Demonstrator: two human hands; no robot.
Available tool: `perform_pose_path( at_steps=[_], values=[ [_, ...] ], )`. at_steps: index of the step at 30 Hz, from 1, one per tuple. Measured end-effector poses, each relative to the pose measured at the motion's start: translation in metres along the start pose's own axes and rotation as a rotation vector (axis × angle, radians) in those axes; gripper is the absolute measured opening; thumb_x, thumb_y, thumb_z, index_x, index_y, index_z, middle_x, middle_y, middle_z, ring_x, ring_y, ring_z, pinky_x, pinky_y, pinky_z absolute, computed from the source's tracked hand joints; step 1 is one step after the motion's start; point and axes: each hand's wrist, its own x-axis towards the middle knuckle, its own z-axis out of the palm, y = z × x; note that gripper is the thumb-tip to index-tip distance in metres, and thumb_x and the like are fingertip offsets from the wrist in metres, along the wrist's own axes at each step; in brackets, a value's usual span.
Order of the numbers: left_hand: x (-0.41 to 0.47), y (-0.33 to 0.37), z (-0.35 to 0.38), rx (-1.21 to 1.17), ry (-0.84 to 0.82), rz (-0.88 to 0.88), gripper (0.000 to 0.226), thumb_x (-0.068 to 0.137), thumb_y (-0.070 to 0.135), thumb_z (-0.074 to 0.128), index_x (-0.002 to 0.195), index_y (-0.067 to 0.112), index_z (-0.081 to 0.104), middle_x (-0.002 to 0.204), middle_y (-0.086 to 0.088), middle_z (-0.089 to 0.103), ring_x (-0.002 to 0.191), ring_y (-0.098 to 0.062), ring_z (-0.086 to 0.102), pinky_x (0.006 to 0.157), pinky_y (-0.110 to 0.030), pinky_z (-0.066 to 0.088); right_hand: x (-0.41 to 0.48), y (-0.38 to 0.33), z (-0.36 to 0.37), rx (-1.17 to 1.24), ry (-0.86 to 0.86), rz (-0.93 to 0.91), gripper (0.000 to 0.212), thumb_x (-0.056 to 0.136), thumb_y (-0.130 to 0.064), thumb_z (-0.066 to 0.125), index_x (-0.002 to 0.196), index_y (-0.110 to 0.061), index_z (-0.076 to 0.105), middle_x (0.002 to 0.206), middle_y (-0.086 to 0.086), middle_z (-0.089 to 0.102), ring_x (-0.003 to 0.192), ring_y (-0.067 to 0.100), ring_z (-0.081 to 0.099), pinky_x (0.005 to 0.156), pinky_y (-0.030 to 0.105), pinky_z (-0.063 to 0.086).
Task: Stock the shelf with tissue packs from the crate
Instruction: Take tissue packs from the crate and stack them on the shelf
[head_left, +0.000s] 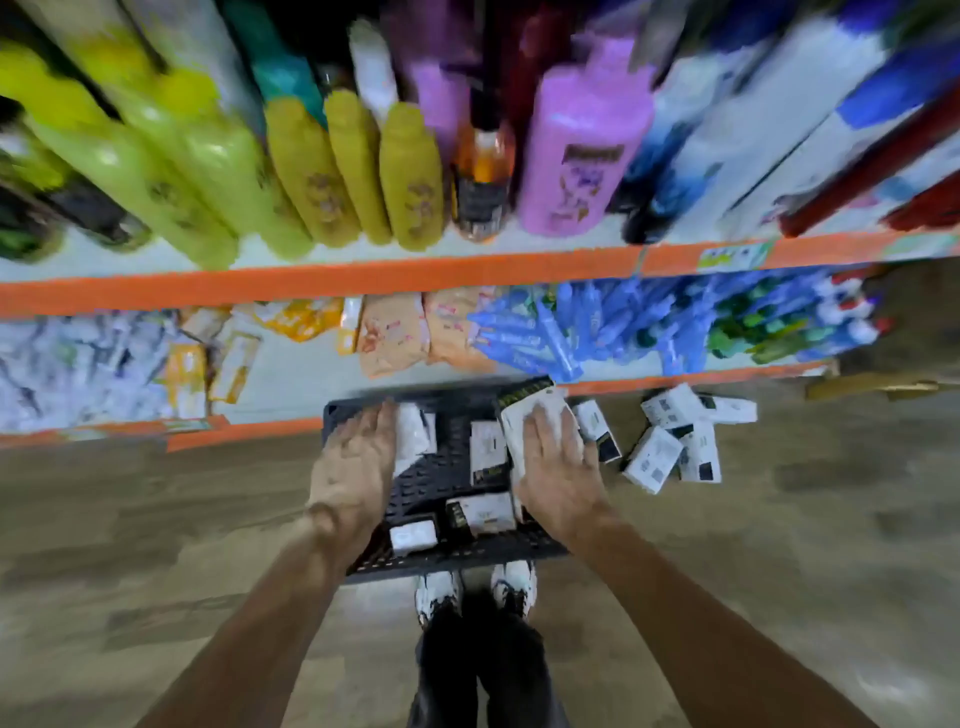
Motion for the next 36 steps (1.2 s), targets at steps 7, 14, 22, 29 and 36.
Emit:
perform_pose_path(
  at_steps=[7,14,22,29,36],
  values=[
    [-0.072,0.055,-0.206,0.102,0.026,0.108,0.067,0.096,0.007,0.041,0.153,0.009,0.005,0.158,-0.007,0.02,0.145,-0.02,0.021,0.116,-0.027,0.015,-0.123,0.015,-0.169,-0.042,0.105,0.003,0.072,0.102,-0.027,0.035,0.152,-0.003,-0.009,0.157,0.014,-0.026,0.144,0.043,-0.017,0.115,0.06,0.015],
    [-0.113,0.091,-0.327,0.146,0.201,0.17,0.069,0.093,0.006,0.046,0.152,0.01,0.011,0.153,-0.005,0.032,0.139,-0.021,0.034,0.111,-0.029,0.028,-0.191,0.047,-0.281,-0.123,0.283,0.008,0.086,0.079,-0.035,0.072,0.147,0.0,0.032,0.159,0.019,0.016,0.142,0.046,0.02,0.102,0.064,0.036],
    [-0.137,0.155,-0.406,0.169,0.364,0.235,0.065,0.095,0.005,0.042,0.153,0.013,0.013,0.155,-0.005,0.031,0.138,-0.021,0.036,0.109,-0.03,0.032,-0.239,0.101,-0.339,-0.101,0.307,0.053,0.075,0.097,-0.031,0.042,0.154,-0.009,-0.003,0.16,0.008,-0.02,0.146,0.038,-0.013,0.114,0.058,0.011],
    [-0.141,0.237,-0.439,0.206,0.387,0.343,0.063,0.094,0.015,0.053,0.149,0.011,0.021,0.142,-0.009,0.047,0.124,-0.025,0.051,0.101,-0.032,0.041,-0.28,0.173,-0.365,-0.122,0.434,0.151,0.076,0.098,-0.038,0.042,0.153,-0.008,-0.001,0.161,0.01,-0.015,0.147,0.04,-0.007,0.113,0.06,0.014],
    [-0.123,0.33,-0.454,0.114,0.448,0.456,0.064,0.087,0.055,0.059,0.135,0.019,0.038,0.125,-0.004,0.059,0.111,-0.027,0.059,0.088,-0.035,0.048,-0.316,0.253,-0.377,-0.07,0.473,0.284,0.071,0.099,-0.031,0.039,0.153,-0.006,0.001,0.161,0.012,-0.01,0.147,0.04,-0.002,0.113,0.061,0.018]
  ],
)
